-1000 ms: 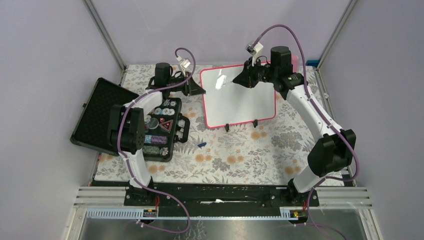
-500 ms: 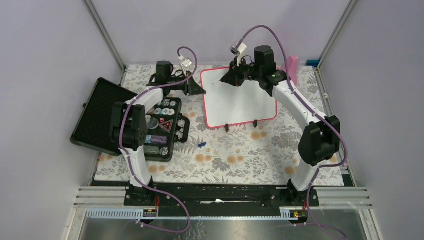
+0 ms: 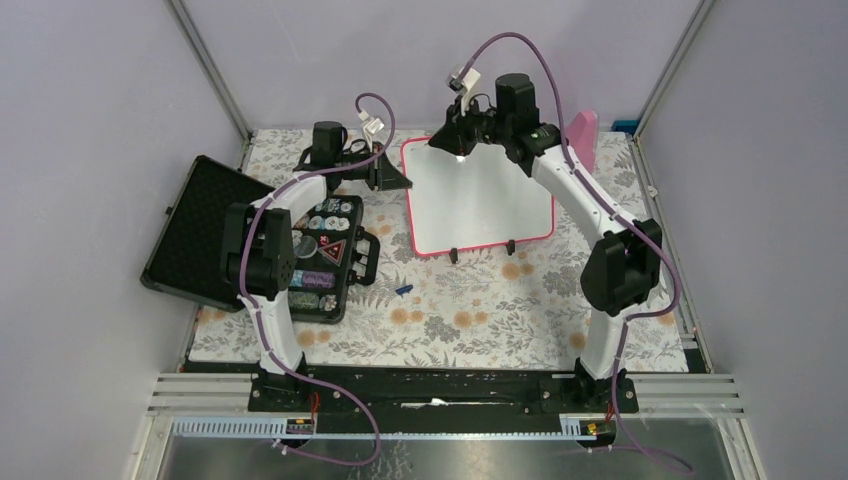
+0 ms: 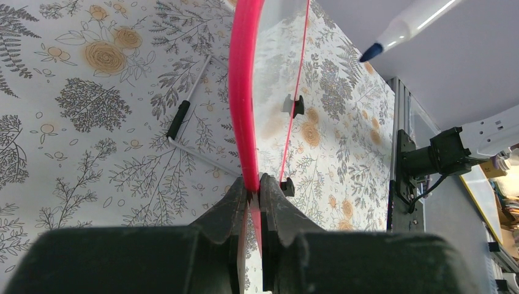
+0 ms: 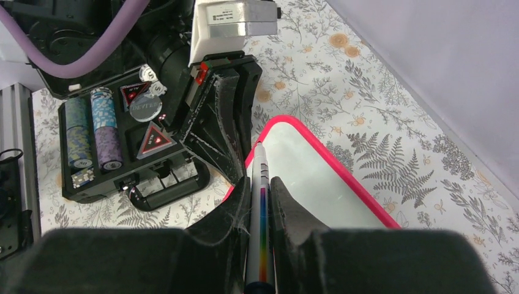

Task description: Write a sentence on the whiteboard

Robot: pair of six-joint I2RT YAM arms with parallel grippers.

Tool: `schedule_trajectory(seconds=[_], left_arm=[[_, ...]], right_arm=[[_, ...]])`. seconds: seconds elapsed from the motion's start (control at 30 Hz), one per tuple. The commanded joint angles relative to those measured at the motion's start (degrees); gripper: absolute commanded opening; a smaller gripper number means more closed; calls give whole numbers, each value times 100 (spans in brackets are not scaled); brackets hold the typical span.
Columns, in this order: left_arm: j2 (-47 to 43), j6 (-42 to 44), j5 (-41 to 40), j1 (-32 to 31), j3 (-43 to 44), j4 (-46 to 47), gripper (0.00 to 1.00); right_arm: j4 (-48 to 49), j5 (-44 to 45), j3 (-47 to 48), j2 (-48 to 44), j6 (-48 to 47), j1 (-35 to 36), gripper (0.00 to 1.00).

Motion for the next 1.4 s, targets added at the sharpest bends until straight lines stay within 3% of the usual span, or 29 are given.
schedule_trajectory(seconds=[0.0,0.63,1.37], left_arm=[[119,299,163,-100,135,-13,0],[92,352,170,-120,126,-27,0],[101,370,163,-128,158,-62,0]], right_arm=[[-172,169,449,192,-186,77,0],[-367,349,746,504,-344,141,0],[-369,414,81,273,-529,159,0]])
